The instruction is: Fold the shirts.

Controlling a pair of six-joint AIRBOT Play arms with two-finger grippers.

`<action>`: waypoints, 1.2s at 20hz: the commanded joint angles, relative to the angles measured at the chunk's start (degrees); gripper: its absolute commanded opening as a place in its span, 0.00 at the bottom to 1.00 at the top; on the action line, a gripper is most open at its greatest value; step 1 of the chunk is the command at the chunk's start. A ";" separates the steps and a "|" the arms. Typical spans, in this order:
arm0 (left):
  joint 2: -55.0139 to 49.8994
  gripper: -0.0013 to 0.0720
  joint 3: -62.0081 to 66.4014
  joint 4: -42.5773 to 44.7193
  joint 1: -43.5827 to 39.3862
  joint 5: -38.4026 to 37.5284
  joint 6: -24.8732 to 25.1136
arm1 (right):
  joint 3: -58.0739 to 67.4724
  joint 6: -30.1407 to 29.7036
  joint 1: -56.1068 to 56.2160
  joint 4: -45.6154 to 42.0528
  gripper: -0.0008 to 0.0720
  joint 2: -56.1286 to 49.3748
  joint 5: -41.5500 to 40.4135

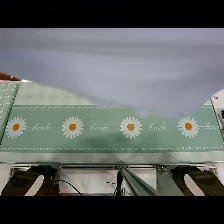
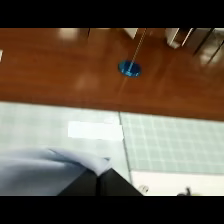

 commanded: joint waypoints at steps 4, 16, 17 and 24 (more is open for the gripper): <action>2.56 0.05 0.72 -9.81 0.22 -10.86 -8.09 | 0.48 5.05 0.04 13.51 0.04 1.05 17.40; -6.05 0.05 -25.97 -7.02 0.22 -15.47 -8.26 | -29.16 -3.02 0.02 14.21 0.04 -17.55 8.33; -7.15 0.05 -31.08 -7.08 0.22 -12.07 -6.97 | -31.41 -3.17 0.02 14.36 0.04 -20.59 5.16; -18.14 0.05 -46.56 -7.21 0.22 18.60 -4.02 | -32.37 -3.89 0.02 22.73 0.04 -38.49 -22.60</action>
